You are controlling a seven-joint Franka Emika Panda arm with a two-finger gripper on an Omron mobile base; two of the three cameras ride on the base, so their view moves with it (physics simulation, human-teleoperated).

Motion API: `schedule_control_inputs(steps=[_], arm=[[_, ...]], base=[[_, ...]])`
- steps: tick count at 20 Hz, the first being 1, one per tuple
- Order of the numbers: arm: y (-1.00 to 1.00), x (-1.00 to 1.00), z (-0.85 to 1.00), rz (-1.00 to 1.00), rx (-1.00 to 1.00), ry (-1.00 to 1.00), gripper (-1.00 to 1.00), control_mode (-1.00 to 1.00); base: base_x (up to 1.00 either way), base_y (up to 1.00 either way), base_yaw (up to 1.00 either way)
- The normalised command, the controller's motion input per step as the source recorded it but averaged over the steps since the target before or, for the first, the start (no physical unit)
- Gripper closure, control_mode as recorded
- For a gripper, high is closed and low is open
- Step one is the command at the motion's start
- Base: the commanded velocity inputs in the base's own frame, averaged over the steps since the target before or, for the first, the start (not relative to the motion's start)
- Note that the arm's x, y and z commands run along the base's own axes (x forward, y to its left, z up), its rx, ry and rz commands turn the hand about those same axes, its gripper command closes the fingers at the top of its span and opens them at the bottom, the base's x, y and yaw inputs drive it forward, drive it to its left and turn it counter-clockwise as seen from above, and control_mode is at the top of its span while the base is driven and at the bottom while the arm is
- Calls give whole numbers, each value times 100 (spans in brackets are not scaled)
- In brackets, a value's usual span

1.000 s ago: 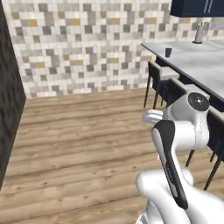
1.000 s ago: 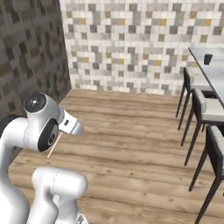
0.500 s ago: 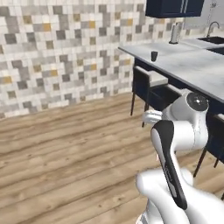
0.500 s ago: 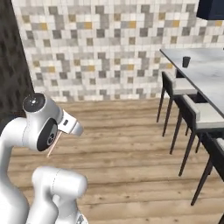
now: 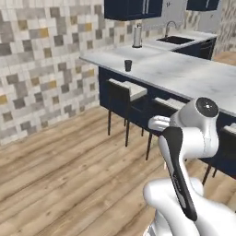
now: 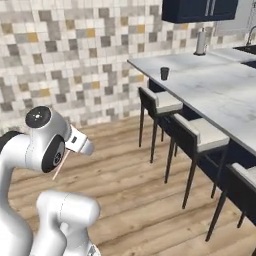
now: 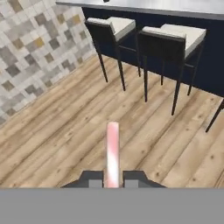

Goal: Take a straw from the drawer in front and place it inside the glass cup on the dining counter.

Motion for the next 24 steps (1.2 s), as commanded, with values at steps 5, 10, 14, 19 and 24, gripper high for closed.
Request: schedule_control_inputs(steps=[5, 10, 14, 19, 24], arm=[[0, 0, 0, 0, 0, 0, 100, 100], [0, 0, 0, 0, 0, 0, 100, 100], [0, 0, 0, 0, 0, 0, 100, 100], [0, 0, 0, 0, 0, 0, 100, 100], [0, 0, 0, 0, 0, 0, 100, 100]], base=[[83, 69, -63], [74, 76, -61], [76, 97, -40], [88, 99, -35], [95, 79, -34]])
